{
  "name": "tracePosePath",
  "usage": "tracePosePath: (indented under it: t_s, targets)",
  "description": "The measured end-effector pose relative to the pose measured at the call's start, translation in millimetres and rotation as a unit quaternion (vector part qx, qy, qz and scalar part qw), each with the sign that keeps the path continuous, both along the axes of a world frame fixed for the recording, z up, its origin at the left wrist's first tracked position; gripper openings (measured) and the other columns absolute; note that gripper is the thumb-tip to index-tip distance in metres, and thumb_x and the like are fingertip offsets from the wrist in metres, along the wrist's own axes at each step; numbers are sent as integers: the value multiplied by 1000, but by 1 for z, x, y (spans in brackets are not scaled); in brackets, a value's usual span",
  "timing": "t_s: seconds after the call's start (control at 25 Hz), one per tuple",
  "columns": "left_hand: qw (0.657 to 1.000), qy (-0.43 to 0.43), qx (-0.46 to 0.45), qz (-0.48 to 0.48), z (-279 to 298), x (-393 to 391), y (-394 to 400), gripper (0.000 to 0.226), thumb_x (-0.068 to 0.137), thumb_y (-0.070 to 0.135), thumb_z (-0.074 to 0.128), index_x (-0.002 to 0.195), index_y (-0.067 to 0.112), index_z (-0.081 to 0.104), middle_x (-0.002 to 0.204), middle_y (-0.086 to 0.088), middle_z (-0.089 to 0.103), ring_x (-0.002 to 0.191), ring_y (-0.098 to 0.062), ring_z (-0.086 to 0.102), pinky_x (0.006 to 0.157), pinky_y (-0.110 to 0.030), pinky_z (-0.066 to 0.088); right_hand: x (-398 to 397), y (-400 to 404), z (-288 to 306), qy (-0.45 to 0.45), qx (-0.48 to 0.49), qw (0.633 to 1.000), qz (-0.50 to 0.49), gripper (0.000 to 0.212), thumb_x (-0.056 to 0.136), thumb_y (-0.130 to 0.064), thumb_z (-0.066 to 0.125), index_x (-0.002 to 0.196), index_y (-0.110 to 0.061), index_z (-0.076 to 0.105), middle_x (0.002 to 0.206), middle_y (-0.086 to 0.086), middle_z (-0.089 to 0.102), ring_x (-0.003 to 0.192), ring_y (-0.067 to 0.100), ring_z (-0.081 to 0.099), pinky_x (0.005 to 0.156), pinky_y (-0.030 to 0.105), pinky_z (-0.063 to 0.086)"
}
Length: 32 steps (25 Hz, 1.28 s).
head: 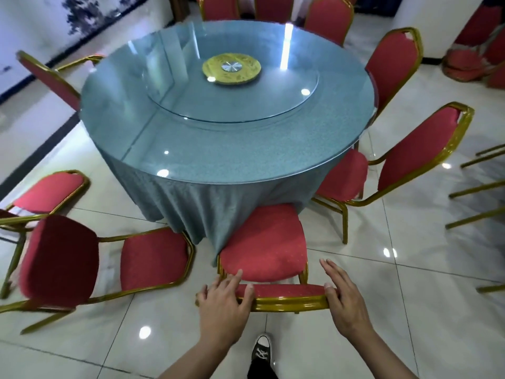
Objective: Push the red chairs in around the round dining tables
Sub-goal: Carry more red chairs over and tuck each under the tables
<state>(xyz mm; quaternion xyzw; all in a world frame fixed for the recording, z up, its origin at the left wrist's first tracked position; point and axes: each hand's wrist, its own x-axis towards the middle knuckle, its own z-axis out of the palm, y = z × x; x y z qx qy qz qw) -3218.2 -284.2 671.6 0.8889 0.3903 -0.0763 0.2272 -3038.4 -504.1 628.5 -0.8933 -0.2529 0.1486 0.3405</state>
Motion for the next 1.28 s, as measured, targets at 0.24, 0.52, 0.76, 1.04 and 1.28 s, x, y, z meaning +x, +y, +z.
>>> tracePosePath:
  t_s: [0.24, 0.52, 0.76, 1.04, 1.28]
  targets:
    - [997, -50, -43, 32, -7, 0, -24, 74, 91, 73, 8, 153, 43, 34, 152, 11, 48, 150, -19, 26, 120, -49, 15, 4, -13, 10, -19, -82, 996, -23, 55, 107, -55, 18, 154, -36, 41, 160, -4, 40, 148, 18, 34, 119, 49, 26]
    - [993, -103, -51, 35, -15, 2, -29, 78, 86, 80, 4, 150, 49, 35, 155, 12, 43, 151, -16, 21, 122, -48, 9, -8, -2, 13, -35, -53, 997, -31, 66, 100, -62, 12, 151, -36, 44, 157, -1, 41, 146, 20, 33, 120, 53, 25]
    - [992, -112, -49, 3, -23, 8, -36, 72, 83, 83, -9, 151, 63, 7, 166, 16, 13, 154, -9, -3, 124, -49, -6, 26, -7, 16, -40, -39, 998, -23, 65, 100, -59, 14, 149, -34, 48, 154, -1, 44, 143, 19, 35, 120, 54, 27]
    - [991, -125, -28, 40, -24, 74, -28, 69, 86, 82, -10, 151, 64, 5, 168, 15, 9, 155, -10, 0, 124, -46, -3, 104, 18, 19, -34, -36, 999, 4, 69, 99, -61, 13, 150, -33, 48, 154, 1, 45, 142, 21, 37, 119, 51, 28]
    - [989, -128, -39, 69, -23, 141, -12, 69, 89, 78, 1, 154, 58, 13, 168, 13, 11, 155, -11, 1, 124, -48, 1, 182, 47, 22, -36, -35, 998, 41, 67, 99, -58, 15, 151, -31, 47, 154, 3, 46, 142, 21, 38, 118, 47, 29]
